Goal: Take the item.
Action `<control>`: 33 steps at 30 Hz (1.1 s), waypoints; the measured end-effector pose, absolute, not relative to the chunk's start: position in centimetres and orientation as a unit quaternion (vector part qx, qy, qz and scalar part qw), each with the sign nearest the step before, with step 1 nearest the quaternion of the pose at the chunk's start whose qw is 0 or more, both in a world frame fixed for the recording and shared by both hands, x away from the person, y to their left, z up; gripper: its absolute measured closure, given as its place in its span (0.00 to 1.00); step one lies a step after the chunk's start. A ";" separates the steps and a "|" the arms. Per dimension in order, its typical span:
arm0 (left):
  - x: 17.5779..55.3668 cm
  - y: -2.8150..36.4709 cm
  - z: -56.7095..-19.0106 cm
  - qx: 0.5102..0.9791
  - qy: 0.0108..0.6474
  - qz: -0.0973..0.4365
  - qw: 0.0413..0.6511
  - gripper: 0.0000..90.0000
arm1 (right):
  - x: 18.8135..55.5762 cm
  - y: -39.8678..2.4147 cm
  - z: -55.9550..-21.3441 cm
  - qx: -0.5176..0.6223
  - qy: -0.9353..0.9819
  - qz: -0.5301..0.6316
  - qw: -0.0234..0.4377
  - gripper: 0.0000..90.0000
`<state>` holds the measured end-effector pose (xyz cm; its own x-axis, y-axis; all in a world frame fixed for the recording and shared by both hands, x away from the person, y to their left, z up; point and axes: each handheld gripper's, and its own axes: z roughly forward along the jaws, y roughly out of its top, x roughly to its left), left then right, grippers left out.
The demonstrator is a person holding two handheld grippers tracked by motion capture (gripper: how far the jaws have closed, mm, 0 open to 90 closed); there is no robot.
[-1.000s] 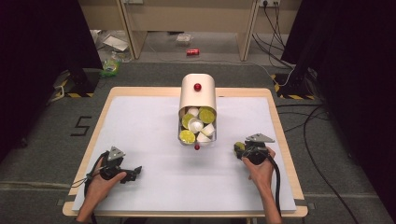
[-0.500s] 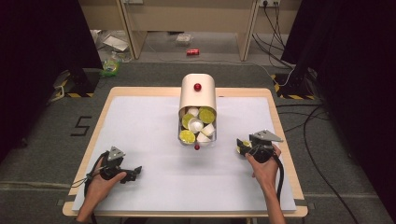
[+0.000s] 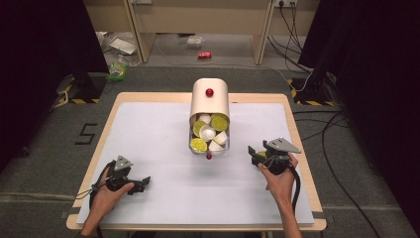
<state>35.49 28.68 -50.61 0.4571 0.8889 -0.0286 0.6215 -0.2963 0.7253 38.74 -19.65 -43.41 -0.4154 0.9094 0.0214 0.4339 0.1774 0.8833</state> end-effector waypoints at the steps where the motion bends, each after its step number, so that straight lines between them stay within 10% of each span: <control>1: 35.5 28.7 -50.6 0.781 0.483 0.194 0.344 0.00 | 38.6 -19.7 -43.4 0.467 0.717 0.441 0.271 0.42; 33: 35.5 28.7 -50.6 0.781 0.484 0.193 0.343 0.00 | 35.0 -17.3 -42.9 0.429 0.731 0.452 0.277 0.38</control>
<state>35.54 28.67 -50.61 0.4565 0.8892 -0.0299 0.6237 -0.2959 0.7235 35.03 -17.34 -42.89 -0.4784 0.8780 -0.0168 0.3771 0.2226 0.8990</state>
